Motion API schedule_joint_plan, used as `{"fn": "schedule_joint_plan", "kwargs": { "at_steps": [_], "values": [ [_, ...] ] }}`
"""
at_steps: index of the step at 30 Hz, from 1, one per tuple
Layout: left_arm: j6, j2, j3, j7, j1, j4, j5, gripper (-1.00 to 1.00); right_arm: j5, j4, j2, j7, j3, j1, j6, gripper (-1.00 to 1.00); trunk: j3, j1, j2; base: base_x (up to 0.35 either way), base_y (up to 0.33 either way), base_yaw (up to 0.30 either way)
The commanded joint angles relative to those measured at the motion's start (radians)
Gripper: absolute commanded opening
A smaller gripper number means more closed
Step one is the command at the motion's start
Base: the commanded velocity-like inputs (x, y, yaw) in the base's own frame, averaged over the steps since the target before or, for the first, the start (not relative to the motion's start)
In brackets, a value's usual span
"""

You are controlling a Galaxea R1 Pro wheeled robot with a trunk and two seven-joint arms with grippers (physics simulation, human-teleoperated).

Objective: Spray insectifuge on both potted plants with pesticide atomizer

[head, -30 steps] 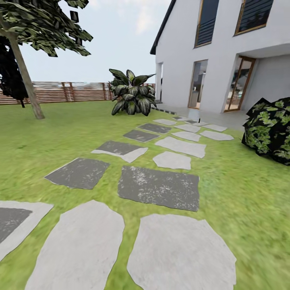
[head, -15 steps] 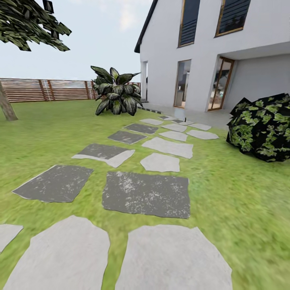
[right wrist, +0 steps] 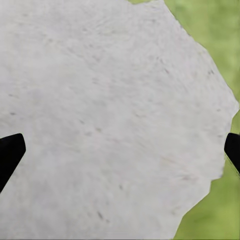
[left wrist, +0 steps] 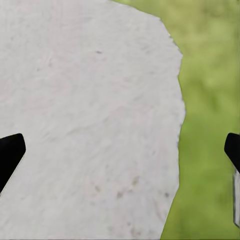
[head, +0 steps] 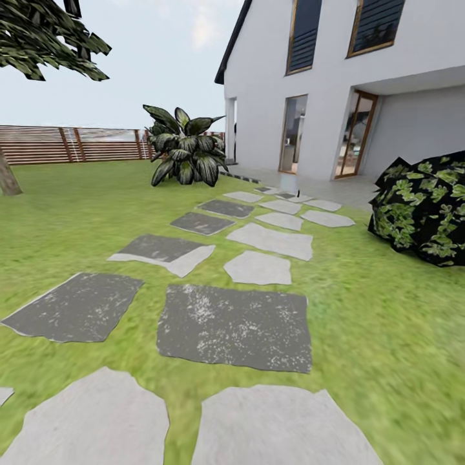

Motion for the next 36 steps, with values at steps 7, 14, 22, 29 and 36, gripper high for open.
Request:
{"fn": "schedule_joint_plan", "kwargs": {
  "at_steps": [7,14,22,29,36],
  "values": [
    [-0.003,0.0,0.002,0.0,-0.001,0.001,0.001,1.0,0.0,0.0,0.0,-0.001,-0.001,0.0,-0.002,1.0,-0.001,0.0,0.0,0.339,0.0,0.0],
    [-0.003,0.0,0.002,0.0,-0.001,0.001,0.001,1.0,0.0,0.0,0.0,-0.001,-0.001,0.0,-0.002,1.0,-0.001,0.0,0.0,0.339,0.0,0.0],
    [-0.004,0.0,0.002,0.0,-0.001,0.001,0.001,1.0,0.0,0.0,0.0,-0.001,-0.001,0.0,-0.002,1.0,-0.001,0.0,0.0,0.339,0.0,0.0],
    [-0.004,0.0,0.002,0.0,-0.001,0.001,0.001,1.0,0.0,0.0,0.0,-0.001,-0.001,0.0,-0.002,1.0,-0.001,0.0,0.0,0.339,0.0,0.0],
    [-0.003,0.0,0.002,0.0,-0.001,0.001,0.001,1.0,0.0,0.0,0.0,-0.001,-0.001,0.0,-0.002,1.0,-0.001,0.0,0.0,0.339,0.0,0.0]
  ]
}}
